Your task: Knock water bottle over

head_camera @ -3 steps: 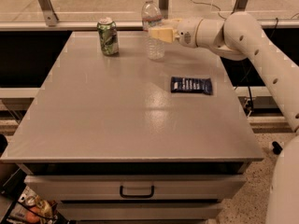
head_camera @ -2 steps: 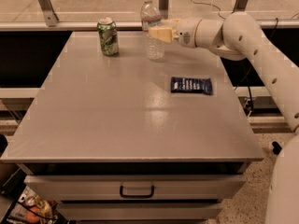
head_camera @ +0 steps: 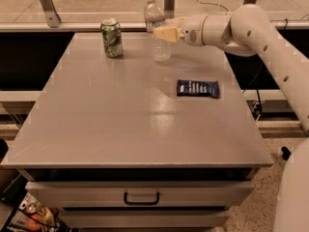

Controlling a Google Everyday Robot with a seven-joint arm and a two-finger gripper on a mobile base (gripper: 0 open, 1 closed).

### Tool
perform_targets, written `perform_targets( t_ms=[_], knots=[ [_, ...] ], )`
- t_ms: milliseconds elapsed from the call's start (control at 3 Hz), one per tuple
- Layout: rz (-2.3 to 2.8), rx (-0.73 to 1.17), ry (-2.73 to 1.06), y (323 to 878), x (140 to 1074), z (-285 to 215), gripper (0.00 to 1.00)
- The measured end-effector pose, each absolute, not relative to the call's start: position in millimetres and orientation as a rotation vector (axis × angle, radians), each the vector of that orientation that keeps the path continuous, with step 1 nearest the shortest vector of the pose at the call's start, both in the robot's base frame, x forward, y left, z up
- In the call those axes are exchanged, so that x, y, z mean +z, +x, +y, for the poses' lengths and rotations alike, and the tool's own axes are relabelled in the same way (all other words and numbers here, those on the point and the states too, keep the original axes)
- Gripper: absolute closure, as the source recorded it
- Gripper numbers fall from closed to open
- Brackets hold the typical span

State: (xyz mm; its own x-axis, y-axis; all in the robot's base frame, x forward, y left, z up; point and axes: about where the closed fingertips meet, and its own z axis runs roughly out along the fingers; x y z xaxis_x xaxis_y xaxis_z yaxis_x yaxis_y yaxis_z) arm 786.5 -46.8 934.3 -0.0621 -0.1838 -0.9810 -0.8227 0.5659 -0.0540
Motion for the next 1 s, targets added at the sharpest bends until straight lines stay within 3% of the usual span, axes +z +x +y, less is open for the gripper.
perform_targets(
  t_ms=[1000],
  knots=[
    [1.787, 0.411, -1.065, 764.7, 991.5, -82.6, 1.0]
  ],
)
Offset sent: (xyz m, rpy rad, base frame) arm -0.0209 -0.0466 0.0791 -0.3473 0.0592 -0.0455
